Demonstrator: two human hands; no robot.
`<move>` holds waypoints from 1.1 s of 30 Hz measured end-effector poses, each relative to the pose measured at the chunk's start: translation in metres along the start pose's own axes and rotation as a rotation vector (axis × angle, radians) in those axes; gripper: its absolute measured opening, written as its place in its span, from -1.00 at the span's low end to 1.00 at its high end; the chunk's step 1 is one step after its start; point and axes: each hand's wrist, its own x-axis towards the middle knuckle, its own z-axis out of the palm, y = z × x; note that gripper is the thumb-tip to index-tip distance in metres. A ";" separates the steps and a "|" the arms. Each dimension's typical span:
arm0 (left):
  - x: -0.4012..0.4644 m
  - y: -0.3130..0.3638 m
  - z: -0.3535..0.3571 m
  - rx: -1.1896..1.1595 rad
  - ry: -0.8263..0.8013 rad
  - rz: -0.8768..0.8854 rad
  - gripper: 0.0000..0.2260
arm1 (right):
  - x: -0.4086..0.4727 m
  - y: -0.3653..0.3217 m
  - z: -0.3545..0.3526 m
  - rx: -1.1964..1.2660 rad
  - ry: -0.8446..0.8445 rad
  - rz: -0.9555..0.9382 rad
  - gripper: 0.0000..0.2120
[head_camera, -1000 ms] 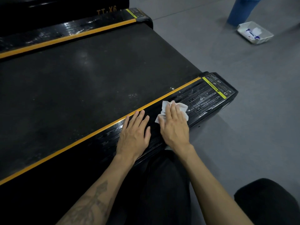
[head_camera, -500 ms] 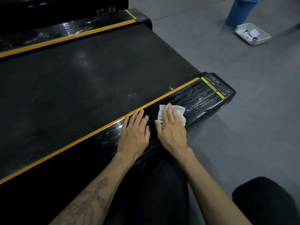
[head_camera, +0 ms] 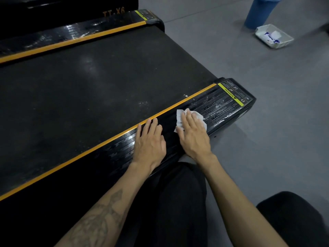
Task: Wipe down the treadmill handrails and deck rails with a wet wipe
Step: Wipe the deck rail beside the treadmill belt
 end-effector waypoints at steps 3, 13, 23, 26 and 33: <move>-0.002 0.006 0.003 0.022 0.019 -0.025 -0.61 | -0.020 -0.009 0.007 0.006 0.068 0.088 -0.39; -0.001 0.008 0.005 0.020 -0.003 0.064 -0.52 | -0.019 0.010 0.002 -0.014 0.046 0.043 -0.39; 0.005 0.013 0.010 0.045 -0.002 0.046 -0.51 | -0.015 0.016 0.006 -0.043 0.043 0.024 -0.39; 0.007 0.015 0.011 0.054 0.000 0.042 -0.50 | -0.036 0.004 0.014 0.021 0.111 0.097 -0.42; 0.010 0.017 0.011 0.045 -0.006 0.038 -0.49 | -0.019 0.010 0.008 -0.011 0.063 0.013 -0.45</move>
